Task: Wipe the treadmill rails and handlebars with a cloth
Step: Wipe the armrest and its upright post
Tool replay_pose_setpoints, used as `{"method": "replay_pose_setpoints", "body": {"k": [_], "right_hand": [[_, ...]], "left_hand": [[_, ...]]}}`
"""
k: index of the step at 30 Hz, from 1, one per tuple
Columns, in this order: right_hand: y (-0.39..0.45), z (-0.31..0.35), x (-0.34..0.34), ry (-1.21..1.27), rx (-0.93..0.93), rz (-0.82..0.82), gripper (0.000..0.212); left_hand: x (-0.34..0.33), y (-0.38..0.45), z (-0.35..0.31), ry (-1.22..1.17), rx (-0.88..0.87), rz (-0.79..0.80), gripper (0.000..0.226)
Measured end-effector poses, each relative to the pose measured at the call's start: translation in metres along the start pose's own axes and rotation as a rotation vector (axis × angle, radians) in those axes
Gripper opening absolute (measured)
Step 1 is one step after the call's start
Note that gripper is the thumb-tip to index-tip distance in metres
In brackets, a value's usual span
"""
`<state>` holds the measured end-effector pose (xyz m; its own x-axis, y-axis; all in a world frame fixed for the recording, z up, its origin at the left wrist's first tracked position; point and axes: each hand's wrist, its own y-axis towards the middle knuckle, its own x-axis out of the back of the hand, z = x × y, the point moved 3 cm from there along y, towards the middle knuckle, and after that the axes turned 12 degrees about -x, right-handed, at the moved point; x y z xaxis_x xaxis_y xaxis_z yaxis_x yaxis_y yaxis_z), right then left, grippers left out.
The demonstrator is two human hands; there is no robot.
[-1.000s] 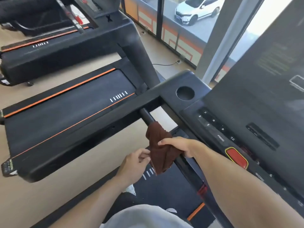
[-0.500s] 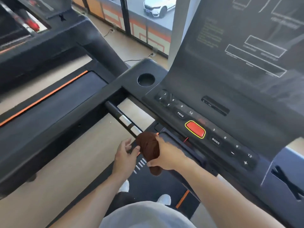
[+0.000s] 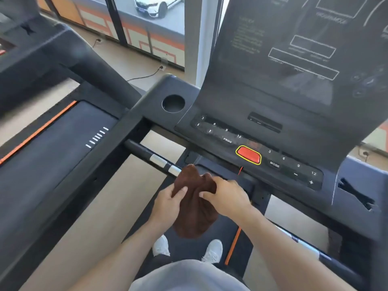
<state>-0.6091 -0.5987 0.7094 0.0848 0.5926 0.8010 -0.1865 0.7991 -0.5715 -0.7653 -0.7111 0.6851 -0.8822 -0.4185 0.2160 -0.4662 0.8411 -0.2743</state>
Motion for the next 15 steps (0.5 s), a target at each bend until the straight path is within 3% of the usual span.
{"method": "replay_pose_setpoints", "body": {"k": [4,8,13,15], "right_hand": [[-0.020,0.014,-0.003,0.369,0.063,-0.225,0.043],[-0.062,0.020,-0.017,0.760,0.128,-0.306,0.053],[-0.122,-0.002,-0.013,1.142,-0.049,-0.498,0.069],[-0.148,-0.017,0.000,1.231,-0.148,-0.566,0.062]], "left_hand": [[0.018,0.003,-0.021,0.036,-0.196,0.010,0.014],[0.020,0.006,-0.039,0.018,-0.361,0.148,0.017],[0.000,-0.003,-0.079,-0.023,-0.480,0.387,0.026],[-0.016,-0.012,-0.099,-0.035,-0.527,0.498,0.024]]}}
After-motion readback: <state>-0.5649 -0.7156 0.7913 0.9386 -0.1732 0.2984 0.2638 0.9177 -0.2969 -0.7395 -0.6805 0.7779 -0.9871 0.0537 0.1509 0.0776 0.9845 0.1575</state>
